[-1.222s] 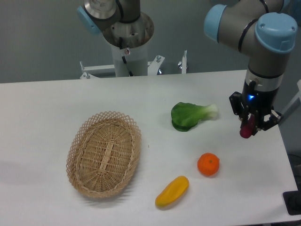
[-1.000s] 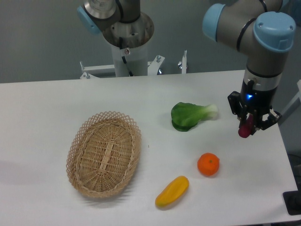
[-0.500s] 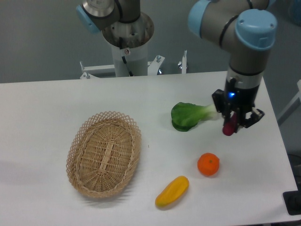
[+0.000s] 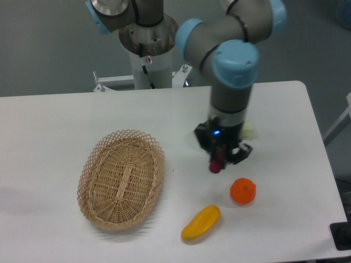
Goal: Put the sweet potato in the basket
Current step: 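Carry the sweet potato over the wicker basket and lower it inside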
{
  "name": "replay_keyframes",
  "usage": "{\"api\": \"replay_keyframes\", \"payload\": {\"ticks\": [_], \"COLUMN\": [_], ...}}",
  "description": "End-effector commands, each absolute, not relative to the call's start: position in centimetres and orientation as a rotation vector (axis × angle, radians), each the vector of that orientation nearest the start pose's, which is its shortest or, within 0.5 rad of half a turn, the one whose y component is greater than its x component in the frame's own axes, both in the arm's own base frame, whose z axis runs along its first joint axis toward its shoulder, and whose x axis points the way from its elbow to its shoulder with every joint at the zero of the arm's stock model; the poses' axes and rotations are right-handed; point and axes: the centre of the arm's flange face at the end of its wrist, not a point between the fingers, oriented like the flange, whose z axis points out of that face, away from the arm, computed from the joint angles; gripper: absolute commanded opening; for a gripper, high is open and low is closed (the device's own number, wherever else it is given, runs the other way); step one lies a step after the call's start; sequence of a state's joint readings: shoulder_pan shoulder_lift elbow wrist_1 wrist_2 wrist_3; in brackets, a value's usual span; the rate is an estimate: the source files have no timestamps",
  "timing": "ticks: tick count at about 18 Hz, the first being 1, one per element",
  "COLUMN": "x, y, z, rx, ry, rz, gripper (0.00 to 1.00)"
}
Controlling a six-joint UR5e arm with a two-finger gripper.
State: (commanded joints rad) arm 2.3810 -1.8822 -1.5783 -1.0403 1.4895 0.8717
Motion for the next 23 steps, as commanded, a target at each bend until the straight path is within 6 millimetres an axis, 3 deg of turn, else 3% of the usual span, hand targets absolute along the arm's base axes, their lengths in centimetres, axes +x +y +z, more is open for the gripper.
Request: {"api": "replay_keyframes", "payload": {"ticks": [5,7,11,15,19,22,23], "x": [-28.2,-24.8,-19.8,-17.5,-16.6,-16.7,-16.9], "y": [56.9,57.6,59.3,60.4,59.7,60.2,60.5], "z": [33.9,31.4,26.7,24.4,22.8,23.1,23.6], "rx": [-2.913,-2.960,-2.997,-3.021,-3.044,-3.027,-3.013], "ry": [-0.090,-0.024,0.144,0.258,0.354,0.353,0.351], "rz": [0.107,0.108,0.204,0.199,0.177,0.193,0.205], "gripper": [0.23,0.23,0.24,0.26,0.28,0.51,0.68]}}
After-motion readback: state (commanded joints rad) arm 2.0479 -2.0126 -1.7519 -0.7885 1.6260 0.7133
